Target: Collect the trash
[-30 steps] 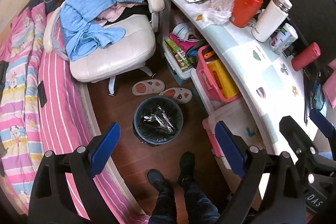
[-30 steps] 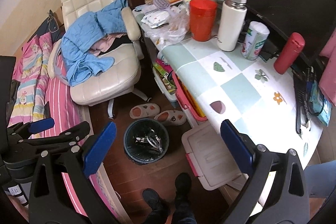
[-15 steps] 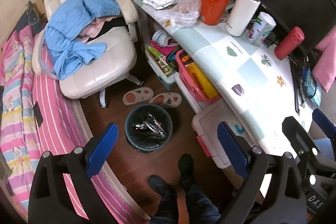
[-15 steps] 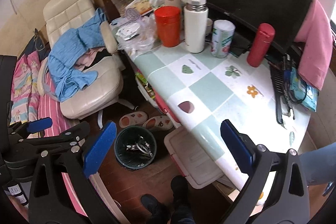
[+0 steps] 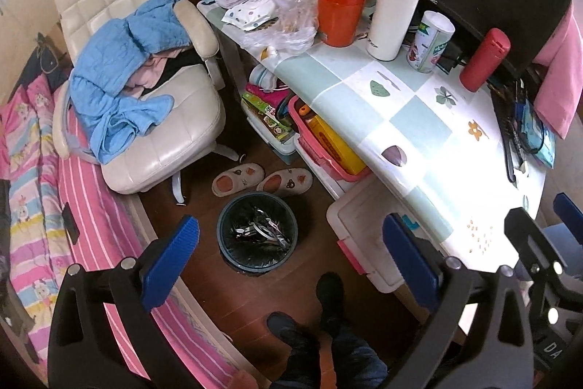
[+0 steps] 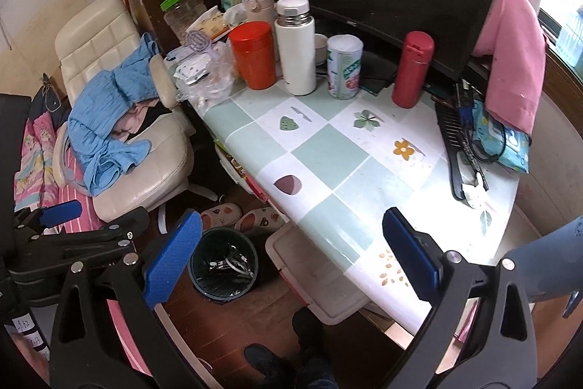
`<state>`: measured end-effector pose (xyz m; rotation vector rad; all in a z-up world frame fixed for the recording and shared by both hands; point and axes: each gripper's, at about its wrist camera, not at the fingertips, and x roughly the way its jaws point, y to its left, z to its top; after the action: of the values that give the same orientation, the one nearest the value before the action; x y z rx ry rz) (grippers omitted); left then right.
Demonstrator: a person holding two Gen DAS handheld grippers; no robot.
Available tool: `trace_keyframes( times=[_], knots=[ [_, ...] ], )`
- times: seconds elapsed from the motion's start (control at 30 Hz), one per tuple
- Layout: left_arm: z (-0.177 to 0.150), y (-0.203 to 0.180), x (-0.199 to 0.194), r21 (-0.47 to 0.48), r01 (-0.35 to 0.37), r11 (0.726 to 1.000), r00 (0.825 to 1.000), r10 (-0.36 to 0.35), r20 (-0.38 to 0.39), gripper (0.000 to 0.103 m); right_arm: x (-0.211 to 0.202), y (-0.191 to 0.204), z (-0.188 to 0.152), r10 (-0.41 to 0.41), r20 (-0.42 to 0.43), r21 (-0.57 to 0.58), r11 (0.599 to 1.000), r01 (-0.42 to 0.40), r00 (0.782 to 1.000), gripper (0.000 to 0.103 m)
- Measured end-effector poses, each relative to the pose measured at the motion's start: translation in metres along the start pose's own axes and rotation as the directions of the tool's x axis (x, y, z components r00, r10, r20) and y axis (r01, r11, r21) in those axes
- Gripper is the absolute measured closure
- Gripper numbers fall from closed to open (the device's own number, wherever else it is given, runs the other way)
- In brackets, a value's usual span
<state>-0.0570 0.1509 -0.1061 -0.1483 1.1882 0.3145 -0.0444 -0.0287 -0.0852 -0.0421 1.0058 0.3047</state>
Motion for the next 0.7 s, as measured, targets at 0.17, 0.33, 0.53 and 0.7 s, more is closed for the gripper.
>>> trace_keyframes(
  times=[0.17, 0.33, 0.53, 0.7],
  knots=[
    [0.0, -0.012, -0.001, 0.034, -0.005, 0.999, 1.0, 0.005, 0.01, 0.005, -0.005, -0.012, -0.002, -0.019, 0.009, 0.024, 1.0, 0.019, 1.0, 0.005],
    [0.0, -0.024, -0.002, 0.071, -0.01, 0.997, 1.0, 0.009, 0.015, 0.005, -0.01, -0.021, -0.005, -0.035, 0.014, 0.041, 0.999, 0.035, 0.999, 0.005],
    [-0.001, -0.035, -0.004, 0.093, -0.004, 0.996, 1.0, 0.001, 0.028, 0.005, -0.014, -0.031, -0.008, -0.052, 0.016, 0.056, 0.997, 0.051, 0.999, 0.005],
    [-0.002, -0.042, -0.004, 0.112, 0.004, 0.994, 0.999, -0.007, 0.031, 0.005, -0.015, -0.036, -0.011, -0.058, 0.015, 0.065, 0.996, 0.057, 0.998, 0.005]
  ],
)
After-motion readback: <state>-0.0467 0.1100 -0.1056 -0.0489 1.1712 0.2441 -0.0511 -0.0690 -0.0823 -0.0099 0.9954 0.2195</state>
